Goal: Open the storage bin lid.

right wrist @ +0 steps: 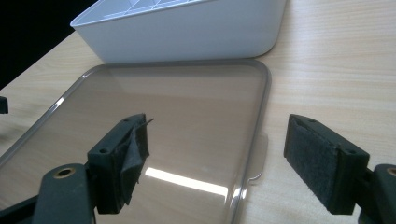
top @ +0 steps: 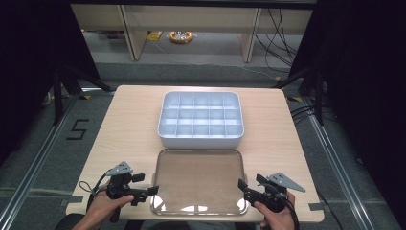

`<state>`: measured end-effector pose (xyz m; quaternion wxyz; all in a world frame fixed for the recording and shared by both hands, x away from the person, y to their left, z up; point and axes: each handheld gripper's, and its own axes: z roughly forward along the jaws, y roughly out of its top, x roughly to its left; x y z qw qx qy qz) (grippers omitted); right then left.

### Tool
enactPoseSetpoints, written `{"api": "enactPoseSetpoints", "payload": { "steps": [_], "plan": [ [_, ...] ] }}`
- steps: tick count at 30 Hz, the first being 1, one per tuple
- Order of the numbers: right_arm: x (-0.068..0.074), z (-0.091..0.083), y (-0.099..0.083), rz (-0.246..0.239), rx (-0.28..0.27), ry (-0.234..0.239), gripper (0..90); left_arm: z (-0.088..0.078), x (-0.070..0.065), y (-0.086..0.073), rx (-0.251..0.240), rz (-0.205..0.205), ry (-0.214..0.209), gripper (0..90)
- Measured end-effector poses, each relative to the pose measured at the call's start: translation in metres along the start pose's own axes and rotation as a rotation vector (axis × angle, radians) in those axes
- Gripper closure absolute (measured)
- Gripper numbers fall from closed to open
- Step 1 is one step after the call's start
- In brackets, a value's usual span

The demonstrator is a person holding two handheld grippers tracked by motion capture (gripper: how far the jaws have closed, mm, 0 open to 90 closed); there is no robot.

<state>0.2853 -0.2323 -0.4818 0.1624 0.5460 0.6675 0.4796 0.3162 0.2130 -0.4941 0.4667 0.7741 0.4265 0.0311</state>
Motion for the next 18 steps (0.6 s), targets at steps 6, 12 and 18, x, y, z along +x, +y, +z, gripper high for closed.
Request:
{"api": "enactPoseSetpoints", "payload": {
  "steps": [6,12,18],
  "plan": [
    [0.003,-0.002,-0.004,-0.007,-0.01,0.012,21.7,-0.001,-0.006,-0.003,0.009,0.023,-0.012,14.9],
    [0.008,-0.006,-0.012,-0.005,0.021,0.018,18.7,-0.001,-0.013,-0.008,-0.006,0.052,-0.059,14.9],
    [0.011,-0.013,-0.019,0.0,0.027,0.021,17.8,-0.005,-0.017,-0.013,0.019,0.067,-0.039,14.9]
  ]
}}
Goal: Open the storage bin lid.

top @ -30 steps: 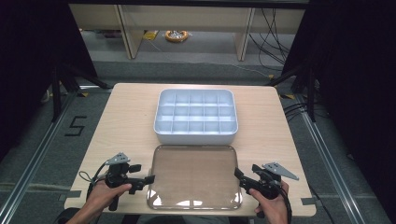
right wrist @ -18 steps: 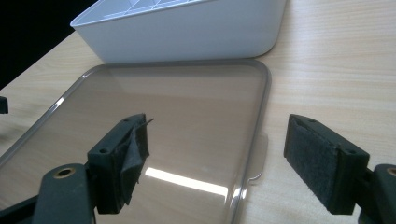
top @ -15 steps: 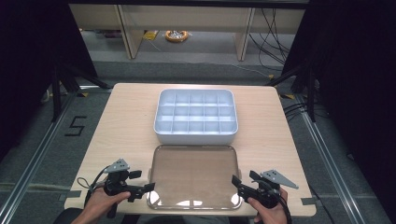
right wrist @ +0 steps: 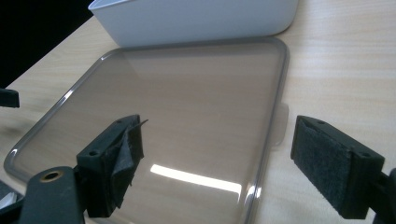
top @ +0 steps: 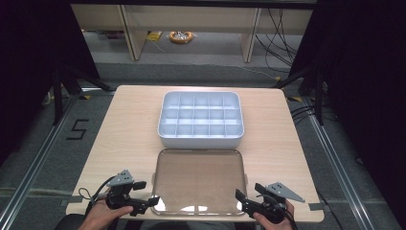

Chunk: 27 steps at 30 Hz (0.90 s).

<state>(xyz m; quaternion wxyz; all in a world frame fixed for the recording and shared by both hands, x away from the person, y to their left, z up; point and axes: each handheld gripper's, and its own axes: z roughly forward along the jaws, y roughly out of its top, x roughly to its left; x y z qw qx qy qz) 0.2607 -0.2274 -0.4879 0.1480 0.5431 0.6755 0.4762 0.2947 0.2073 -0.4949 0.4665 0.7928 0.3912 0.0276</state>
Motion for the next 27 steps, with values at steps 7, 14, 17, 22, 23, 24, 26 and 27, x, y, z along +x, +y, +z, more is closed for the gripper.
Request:
{"api": "enactPoseSetpoints", "payload": {
  "steps": [7,14,17,22,23,24,26,27],
  "plan": [
    [0.009,-0.009,-0.013,0.03,0.049,0.011,18.0,-0.006,-0.006,-0.007,0.015,-0.025,0.013,14.9],
    [0.012,-0.015,-0.022,-0.026,0.087,0.024,18.0,-0.013,-0.011,-0.014,0.012,-0.048,0.022,14.9],
    [0.014,-0.017,-0.023,-0.016,0.081,0.025,18.0,-0.013,-0.011,-0.014,0.009,-0.047,0.024,14.9],
    [0.015,-0.02,-0.023,0.004,0.109,0.005,18.1,-0.013,-0.009,-0.014,0.024,-0.048,0.017,15.0],
    [0.013,-0.019,-0.023,-0.03,0.099,-0.001,18.2,-0.013,-0.009,-0.014,0.024,-0.048,0.017,15.0],
    [0.011,-0.018,-0.023,-0.05,0.094,0.001,18.2,-0.012,-0.009,-0.014,0.028,-0.044,0.019,15.1],
    [0.012,-0.018,-0.023,-0.037,0.093,0.021,18.2,-0.011,-0.009,-0.015,0.027,-0.05,0.026,15.1],
    [0.012,-0.018,-0.023,-0.037,0.093,0.021,18.2,-0.011,-0.009,-0.015,0.027,-0.05,0.026,15.1]
  ]
}}
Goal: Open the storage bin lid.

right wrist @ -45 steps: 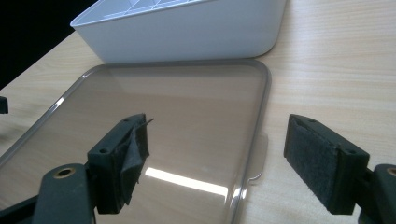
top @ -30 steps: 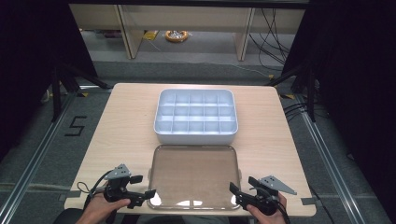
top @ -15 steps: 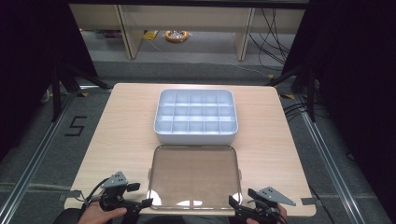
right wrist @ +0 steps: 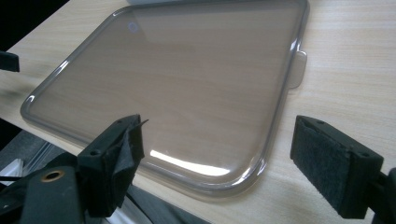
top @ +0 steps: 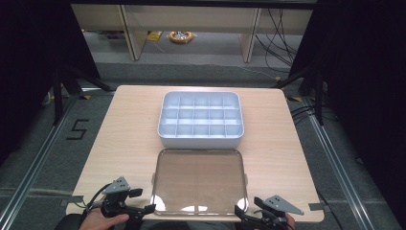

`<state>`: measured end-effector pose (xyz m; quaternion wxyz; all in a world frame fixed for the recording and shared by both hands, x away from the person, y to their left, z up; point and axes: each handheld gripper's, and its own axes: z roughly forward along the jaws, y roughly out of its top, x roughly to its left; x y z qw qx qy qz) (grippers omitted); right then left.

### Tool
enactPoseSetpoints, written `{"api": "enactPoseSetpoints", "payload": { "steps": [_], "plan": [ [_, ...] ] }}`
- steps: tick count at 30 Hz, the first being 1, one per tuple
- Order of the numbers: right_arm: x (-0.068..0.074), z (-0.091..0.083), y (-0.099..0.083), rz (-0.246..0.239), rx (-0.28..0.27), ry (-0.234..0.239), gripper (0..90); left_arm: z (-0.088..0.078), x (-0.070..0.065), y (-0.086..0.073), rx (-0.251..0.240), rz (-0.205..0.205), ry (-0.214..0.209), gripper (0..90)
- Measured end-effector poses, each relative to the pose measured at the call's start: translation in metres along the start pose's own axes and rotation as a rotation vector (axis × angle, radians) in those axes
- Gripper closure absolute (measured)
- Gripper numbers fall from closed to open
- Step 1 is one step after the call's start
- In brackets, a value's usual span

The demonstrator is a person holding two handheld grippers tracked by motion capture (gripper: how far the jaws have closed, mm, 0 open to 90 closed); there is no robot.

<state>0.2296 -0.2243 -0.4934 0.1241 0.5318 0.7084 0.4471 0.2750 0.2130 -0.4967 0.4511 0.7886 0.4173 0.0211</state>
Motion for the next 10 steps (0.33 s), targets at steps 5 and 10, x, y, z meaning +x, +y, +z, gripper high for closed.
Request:
{"api": "enactPoseSetpoints", "payload": {
  "steps": [5,10],
  "plan": [
    [0.0031,0.0006,-0.0008,0.048,0.017,0.013,18.3,0.0002,0.0005,0.0004,0.004,-0.003,-0.007,15.1],
    [0.0015,-0.0002,-0.0006,0.048,0.008,0.016,18.3,0.0001,0.0003,0.0006,0.01,-0.002,-0.012,15.1]
  ]
}}
